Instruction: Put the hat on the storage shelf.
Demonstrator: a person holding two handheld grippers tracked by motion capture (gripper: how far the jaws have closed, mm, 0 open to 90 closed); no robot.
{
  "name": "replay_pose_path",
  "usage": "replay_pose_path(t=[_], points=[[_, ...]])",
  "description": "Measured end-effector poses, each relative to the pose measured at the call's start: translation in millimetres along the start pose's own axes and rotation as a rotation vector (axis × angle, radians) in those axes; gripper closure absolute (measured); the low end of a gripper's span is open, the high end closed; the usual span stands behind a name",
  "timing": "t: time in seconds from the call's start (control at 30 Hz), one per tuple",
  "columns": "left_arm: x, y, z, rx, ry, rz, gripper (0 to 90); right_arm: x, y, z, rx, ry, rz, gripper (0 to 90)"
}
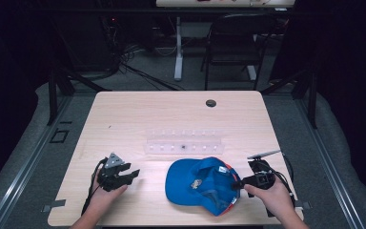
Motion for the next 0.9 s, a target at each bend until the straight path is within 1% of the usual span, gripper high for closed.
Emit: replay_pose_path(t=[0.07, 0.1, 0.17, 0.2, 0.23, 0.27, 0.37, 0.43, 0.47, 0.5, 0.6, 0.63, 0.67, 0.7, 0.73, 0.8, 0.83, 0.87, 0.9], points=[[0.0, 0.0, 0.3, -0.003, 0.000, 0.001, 50.9, 0.7, 0.6, -1.1, 0.001, 0.006, 0.005, 65.1], [0.0, 0.0, 0.3, -0.003, 0.000, 0.001, 50.9, 1.7, 1.6, -2.0, 0.013, 0.006, 0.021, 65.5], [-0.1, 0.0, 0.4, -0.003, 0.000, 0.001, 50.9, 1.9, 2.0, -2.6, 0.016, 0.006, 0.025, 65.8], [-0.1, 0.1, 0.4, -0.003, -0.001, 0.001, 50.9, 0.3, 0.4, -1.8, 0.003, 0.010, -0.003, 66.1], [-0.2, 0.1, 0.2, -0.002, 0.000, 0.001, 50.9, -0.1, 0.5, -2.4, 0.001, 0.017, -0.009, 66.4], [-0.2, 0.1, 0.2, -0.002, 0.000, 0.001, 50.9, 0.1, 1.1, -2.7, -0.006, 0.025, -0.006, 66.9], [-0.1, 0.1, -0.3, 0.003, 0.000, 0.000, 50.9, -0.4, 2.1, -5.1, 0.004, 0.038, -0.003, 68.4], [0.0, 0.0, 0.0, 0.000, 0.000, -0.001, 50.9, -0.8, 2.3, -6.5, 0.008, 0.046, -0.004, 70.5], [0.1, 0.0, 0.4, -0.003, 0.000, 0.000, 50.9, -0.7, 2.7, -8.0, 0.020, 0.054, -0.001, 72.5], [0.0, 0.2, 0.5, -0.003, -0.001, 0.002, 50.9, -1.7, 2.7, -9.2, 0.018, 0.064, -0.009, 74.3], [-0.2, 0.1, 0.3, -0.002, 0.000, 0.001, 50.9, -2.9, 2.7, -9.9, 0.012, 0.068, -0.018, 75.3], [-0.2, 0.2, 0.2, -0.002, 0.001, 0.001, 50.9, -3.5, 3.1, -11.7, 0.026, 0.069, -0.016, 76.7], [-0.3, 0.2, 0.0, 0.000, 0.000, 0.001, 50.9, -3.5, 3.1, -11.7, 0.026, 0.069, -0.016, 76.7], [0.0, 0.1, 0.5, -0.003, -0.002, 0.001, 50.8, -4.2, 2.9, -11.2, 0.014, 0.071, -0.025, 77.8], [0.1, -0.1, 0.6, -0.003, -0.003, -0.001, 50.8, -4.5, 2.7, -12.9, 0.037, 0.073, -0.026, 78.0], [0.3, -0.1, 0.8, -0.002, -0.003, -0.001, 50.9, -4.3, 3.0, -13.7, 0.041, 0.081, -0.022, 78.2], [0.4, 0.0, 0.9, -0.002, -0.003, -0.001, 50.9, -5.7, 2.6, -12.6, 0.020, 0.080, -0.034, 78.4], [0.5, 0.0, 0.9, -0.001, -0.003, -0.001, 50.9, -6.2, 2.8, -13.5, 0.023, 0.084, -0.032, 78.4], [0.6, 0.0, 0.9, 0.000, -0.002, -0.002, 50.8, -6.2, 4.7, -15.8, 0.045, 0.090, -0.004, 78.4]])
Point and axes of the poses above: each handheld gripper's, and its own axes: x roughly forward along the jaws, y roughly out of its top, z roughly to its right, the point moved 9 cm from there along x, roughly forward along the jaws, and after that the axes turned 1 degree about y, right-handed, at the moved point
